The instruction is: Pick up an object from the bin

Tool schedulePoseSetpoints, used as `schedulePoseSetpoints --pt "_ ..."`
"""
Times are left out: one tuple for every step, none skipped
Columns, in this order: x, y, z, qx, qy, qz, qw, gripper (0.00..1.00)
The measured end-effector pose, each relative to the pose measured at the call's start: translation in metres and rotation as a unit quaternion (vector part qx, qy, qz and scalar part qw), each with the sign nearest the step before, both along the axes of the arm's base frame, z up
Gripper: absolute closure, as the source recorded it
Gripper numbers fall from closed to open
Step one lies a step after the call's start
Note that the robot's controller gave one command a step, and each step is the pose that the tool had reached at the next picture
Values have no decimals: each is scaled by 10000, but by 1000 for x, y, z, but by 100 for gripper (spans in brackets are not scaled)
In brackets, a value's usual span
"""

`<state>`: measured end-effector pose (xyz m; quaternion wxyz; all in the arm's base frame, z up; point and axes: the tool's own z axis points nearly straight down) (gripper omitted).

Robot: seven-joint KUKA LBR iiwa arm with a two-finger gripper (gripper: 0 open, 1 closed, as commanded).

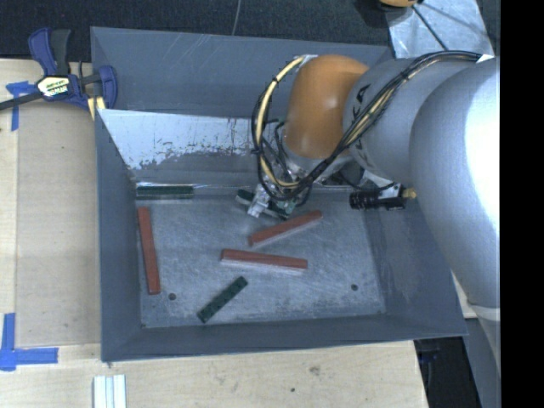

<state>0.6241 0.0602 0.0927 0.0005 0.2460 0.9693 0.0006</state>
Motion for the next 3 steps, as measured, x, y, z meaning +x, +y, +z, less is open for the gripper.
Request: schedulePoseSetpoints --pt "0 0 17 -3 3 0 10000 100" --pt "1 -1 31 -2 -12 -1 10000 100" --pt "1 -1 42 -3 4 -1 10000 100"
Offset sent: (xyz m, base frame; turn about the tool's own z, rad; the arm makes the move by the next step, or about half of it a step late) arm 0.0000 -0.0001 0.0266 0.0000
